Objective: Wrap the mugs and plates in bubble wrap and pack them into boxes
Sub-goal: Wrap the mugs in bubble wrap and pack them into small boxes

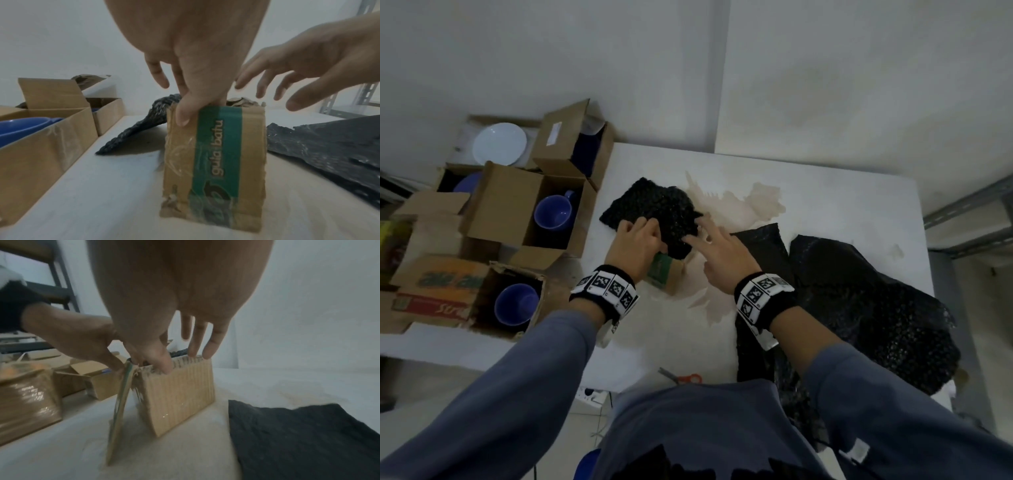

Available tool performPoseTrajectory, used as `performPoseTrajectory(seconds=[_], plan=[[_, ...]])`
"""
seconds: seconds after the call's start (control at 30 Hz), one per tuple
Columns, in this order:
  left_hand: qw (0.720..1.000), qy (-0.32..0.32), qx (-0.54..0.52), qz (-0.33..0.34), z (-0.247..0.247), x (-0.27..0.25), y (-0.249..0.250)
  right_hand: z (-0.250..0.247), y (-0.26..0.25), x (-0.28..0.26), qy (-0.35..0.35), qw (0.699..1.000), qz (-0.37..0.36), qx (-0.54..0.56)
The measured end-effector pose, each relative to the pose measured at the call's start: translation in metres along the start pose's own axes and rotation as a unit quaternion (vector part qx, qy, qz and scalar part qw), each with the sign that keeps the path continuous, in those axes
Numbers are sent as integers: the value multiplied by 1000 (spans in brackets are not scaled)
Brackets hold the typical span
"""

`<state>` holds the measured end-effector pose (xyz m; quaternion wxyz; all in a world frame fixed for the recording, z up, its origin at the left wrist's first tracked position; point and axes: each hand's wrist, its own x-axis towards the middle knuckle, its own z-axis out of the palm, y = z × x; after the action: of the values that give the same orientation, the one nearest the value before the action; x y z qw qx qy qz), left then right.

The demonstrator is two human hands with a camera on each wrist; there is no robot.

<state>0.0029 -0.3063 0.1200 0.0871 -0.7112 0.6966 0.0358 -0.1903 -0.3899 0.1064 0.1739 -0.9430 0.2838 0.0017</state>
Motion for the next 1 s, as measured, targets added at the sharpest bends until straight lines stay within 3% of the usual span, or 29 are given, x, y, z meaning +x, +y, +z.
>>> performPoseTrajectory(seconds=[0.07,0.13,0.23,0.3,0.37,0.47,0.7,0.83,0.9,1.0], plan=[[999,28,-29,-16,2,-7,1,5,0,5,-41,999,-8,-17],[995,36,-91,-16,7,-15,10,8,0,6,-30,999,-15,5],[990,3,-142,-3,18,-31,37,9,0,6,-12,999,-37,35],[985,-18,-166,-34,22,-39,47,11,-3,2,-18,997,-39,65],[982,4,-181,-55,22,-42,45,13,-7,-6,-31,994,-32,100],[985,35,-165,-29,23,-44,32,18,-9,-18,-38,996,-26,79],[983,39,-181,-4,18,-56,27,13,-13,-37,-61,995,43,67],[965,60,-255,-15,0,-42,41,2,-21,-35,14,986,140,95],[966,36,-254,-41,-7,-30,50,-2,-26,-29,-38,982,164,82],[966,-81,-230,-87,-4,-17,56,-5,-35,-19,-115,974,175,85]])
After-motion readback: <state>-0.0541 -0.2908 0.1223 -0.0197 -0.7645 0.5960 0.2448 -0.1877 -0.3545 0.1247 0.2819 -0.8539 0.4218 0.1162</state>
